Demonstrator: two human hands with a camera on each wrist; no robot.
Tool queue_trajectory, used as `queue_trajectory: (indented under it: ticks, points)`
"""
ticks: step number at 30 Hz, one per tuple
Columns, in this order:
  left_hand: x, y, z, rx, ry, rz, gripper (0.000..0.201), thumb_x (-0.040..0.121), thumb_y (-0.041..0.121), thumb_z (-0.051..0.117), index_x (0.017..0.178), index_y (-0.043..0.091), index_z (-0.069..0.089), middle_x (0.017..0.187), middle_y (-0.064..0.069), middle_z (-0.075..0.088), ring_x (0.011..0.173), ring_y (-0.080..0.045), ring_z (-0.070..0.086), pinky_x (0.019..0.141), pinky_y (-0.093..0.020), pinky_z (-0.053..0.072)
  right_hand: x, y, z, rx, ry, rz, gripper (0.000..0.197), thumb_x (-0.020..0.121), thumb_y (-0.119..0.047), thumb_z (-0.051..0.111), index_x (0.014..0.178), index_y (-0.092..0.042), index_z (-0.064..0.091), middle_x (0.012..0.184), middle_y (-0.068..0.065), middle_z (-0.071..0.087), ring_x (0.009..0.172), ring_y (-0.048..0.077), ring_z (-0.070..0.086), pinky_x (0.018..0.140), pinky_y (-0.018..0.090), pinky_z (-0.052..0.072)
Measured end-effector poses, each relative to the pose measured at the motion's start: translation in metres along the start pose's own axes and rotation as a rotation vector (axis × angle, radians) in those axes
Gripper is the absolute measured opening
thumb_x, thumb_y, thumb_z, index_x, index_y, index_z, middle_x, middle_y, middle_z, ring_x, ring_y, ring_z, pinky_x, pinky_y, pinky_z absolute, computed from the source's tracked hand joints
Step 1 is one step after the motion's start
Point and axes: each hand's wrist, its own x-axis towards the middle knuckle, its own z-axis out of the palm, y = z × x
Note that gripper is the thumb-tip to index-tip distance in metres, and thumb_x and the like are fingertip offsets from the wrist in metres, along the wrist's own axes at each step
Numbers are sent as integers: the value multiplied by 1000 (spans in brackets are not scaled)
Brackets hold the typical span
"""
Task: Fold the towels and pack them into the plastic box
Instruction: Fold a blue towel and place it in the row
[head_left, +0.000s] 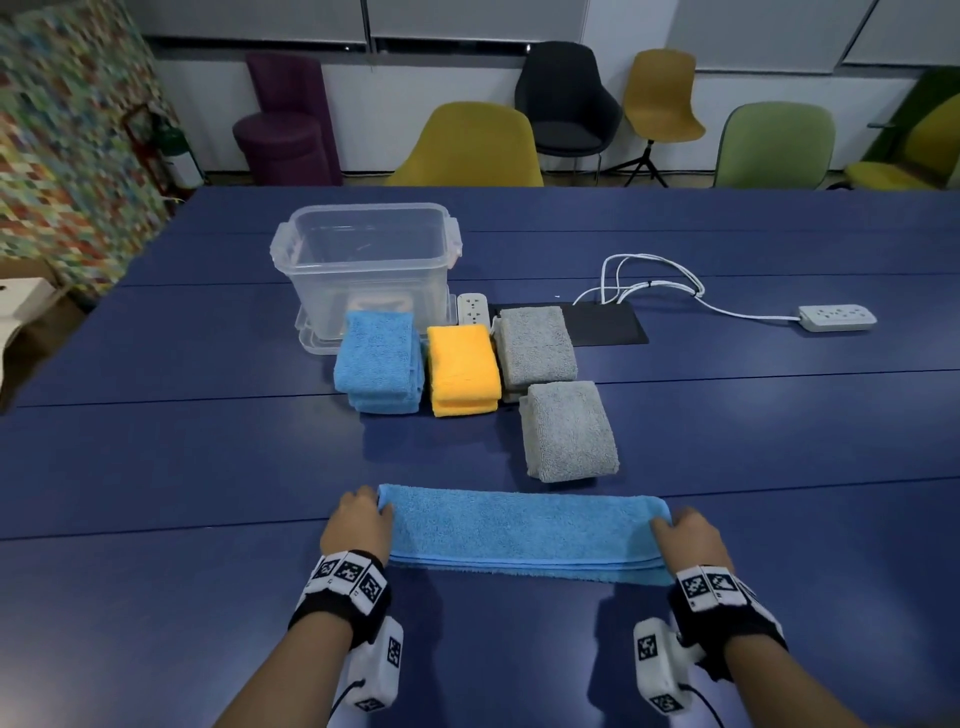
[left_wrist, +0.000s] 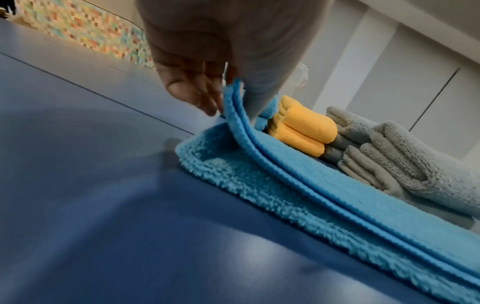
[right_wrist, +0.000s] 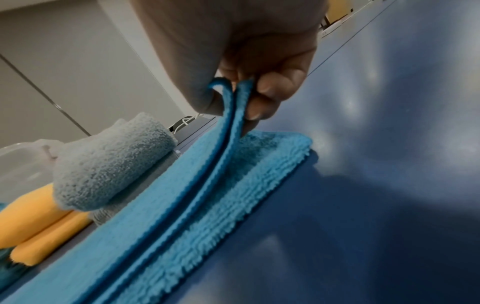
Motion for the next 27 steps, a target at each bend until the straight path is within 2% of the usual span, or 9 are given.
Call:
queue_trajectory:
  ticks: [5, 8, 11, 16, 21, 23, 24, 26, 27]
  points:
    - [3, 5, -4, -147, 26, -15, 28, 100, 26, 36, 114, 3, 44, 103, -20, 61, 92, -36, 59, 70, -38, 44, -3, -4, 0, 145, 15, 14, 17, 86, -17, 50, 85, -1, 47, 83, 16, 53, 73, 31, 52, 60, 31, 41]
    - [7, 2, -2, -167, -20, -36, 25, 101, 26, 30, 109, 5, 40, 98, -20, 62, 87, -34, 60, 70, -39, 45, -5, -2, 6, 159, -30, 33, 13, 86, -10, 50, 91, 1, 48, 88, 19, 54, 74, 36, 59, 61, 40, 54]
    - [9, -7, 3, -61, -105, 1, 15, 102, 25, 26, 99, 11, 30, 101, -19, 63, 84, -29, 59, 77, -41, 48, -5, 1, 12, 118, -55, 38, 14, 88, -8, 48, 95, 4, 51, 89, 19, 53, 80, 40, 61, 68, 49, 56]
    - [20, -10, -1, -117, -74, -14, 25, 102, 28, 23, 114, 9, 36, 104, -17, 61, 81, -26, 52, 74, -38, 42, -6, 6, 16, 75, -34, -48, 20, 92, -17, 49, 106, -3, 52, 98, 20, 60, 89, 34, 58, 74, 34, 47]
    - [22, -11, -2, 18, -95, 15, 29, 101, 27, 27, 122, 10, 36, 103, -15, 63, 88, -29, 60, 75, -37, 45, -19, 15, 15, -141, -36, -45, 23, 94, -36, 47, 95, -16, 37, 89, 3, 52, 79, 23, 51, 66, 28, 38]
    - [24, -12, 2, 13, -13, 23, 31, 100, 24, 36, 127, 9, 38, 104, -17, 62, 86, -31, 59, 70, -36, 42, -19, 15, 15, -162, 97, -147, 20, 92, -31, 51, 97, -15, 42, 95, 4, 54, 88, 26, 53, 69, 32, 41]
    - [25, -13, 4, 23, 94, 75, 34, 96, 19, 48, 127, 6, 43, 103, -20, 61, 85, -34, 60, 67, -38, 42, -18, 14, 18, -169, 176, -249, 18, 90, -25, 54, 101, -12, 49, 101, 6, 56, 93, 28, 54, 74, 35, 43]
    - [26, -4, 8, 128, 187, 265, 42, 82, 14, 65, 122, 5, 54, 98, -20, 64, 80, -37, 63, 61, -42, 49, -17, 7, 30, -195, 260, -524, 26, 85, -15, 58, 110, -7, 59, 110, 11, 61, 100, 31, 58, 85, 40, 47]
    - [22, 4, 9, 163, 165, 398, 41, 81, 19, 61, 121, 10, 55, 100, -15, 67, 83, -34, 66, 61, -41, 53, -18, 3, 39, -230, 255, -652, 32, 83, -17, 56, 113, -5, 60, 114, 12, 63, 103, 32, 61, 89, 40, 48]
